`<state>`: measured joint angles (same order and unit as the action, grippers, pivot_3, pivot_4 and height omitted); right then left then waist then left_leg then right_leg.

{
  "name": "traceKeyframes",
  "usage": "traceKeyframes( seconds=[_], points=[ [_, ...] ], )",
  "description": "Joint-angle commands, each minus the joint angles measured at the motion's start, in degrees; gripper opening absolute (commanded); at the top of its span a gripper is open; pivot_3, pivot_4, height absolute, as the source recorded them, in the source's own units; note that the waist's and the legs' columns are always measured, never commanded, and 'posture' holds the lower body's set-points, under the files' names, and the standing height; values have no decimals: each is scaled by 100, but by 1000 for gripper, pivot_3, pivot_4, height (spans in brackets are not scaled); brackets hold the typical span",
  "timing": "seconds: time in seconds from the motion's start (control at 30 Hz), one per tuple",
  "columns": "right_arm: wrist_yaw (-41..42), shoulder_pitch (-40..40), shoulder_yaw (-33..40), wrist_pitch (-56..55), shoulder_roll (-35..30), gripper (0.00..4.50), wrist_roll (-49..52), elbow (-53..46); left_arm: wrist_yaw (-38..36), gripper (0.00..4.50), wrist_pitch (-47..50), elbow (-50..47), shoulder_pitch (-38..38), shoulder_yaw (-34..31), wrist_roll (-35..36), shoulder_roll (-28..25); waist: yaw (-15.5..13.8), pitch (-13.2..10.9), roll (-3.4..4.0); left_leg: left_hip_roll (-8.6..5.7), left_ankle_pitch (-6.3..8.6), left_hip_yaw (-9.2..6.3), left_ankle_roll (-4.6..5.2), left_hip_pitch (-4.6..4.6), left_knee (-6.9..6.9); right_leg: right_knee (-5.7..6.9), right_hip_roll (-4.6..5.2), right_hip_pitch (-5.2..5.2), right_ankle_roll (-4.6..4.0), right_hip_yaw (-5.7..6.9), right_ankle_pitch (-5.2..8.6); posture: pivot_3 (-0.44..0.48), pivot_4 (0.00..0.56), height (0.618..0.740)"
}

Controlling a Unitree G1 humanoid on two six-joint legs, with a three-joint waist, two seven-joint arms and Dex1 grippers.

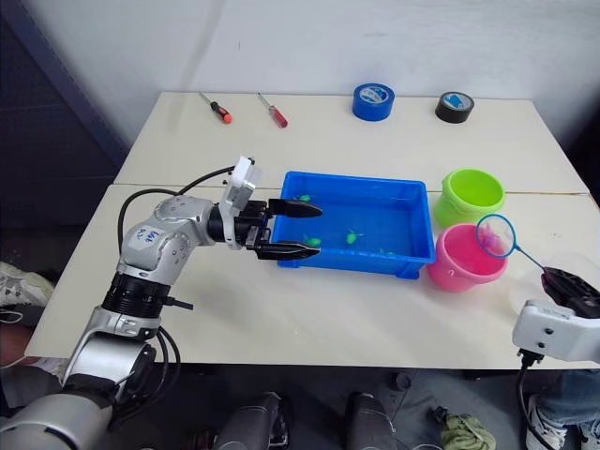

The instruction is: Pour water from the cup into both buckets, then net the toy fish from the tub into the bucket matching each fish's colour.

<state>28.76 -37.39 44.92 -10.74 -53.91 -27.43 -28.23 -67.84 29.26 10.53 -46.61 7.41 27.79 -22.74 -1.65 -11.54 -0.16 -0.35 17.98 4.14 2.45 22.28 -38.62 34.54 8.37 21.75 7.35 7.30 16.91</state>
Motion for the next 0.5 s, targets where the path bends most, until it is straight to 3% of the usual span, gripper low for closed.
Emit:
traceKeyframes(
  seconds=[0.03,0.5],
  points=[
    [-203,192,372,-588,-93,0,-257,175,65,4476,-42,-199,-21,-133,4,-52,6,0,0,0,0,-1,0,-2,-1,-1,0,-3,0,1,0,0,150,740],
    [252,462,715,-1671,-248,0,-198,732,183,4476,-55,-315,103,-144,-90,-227,14,0,0,1,0,-9,0,-11,-2,-3,0,-17,-1,6,0,0,150,740]
  ],
)
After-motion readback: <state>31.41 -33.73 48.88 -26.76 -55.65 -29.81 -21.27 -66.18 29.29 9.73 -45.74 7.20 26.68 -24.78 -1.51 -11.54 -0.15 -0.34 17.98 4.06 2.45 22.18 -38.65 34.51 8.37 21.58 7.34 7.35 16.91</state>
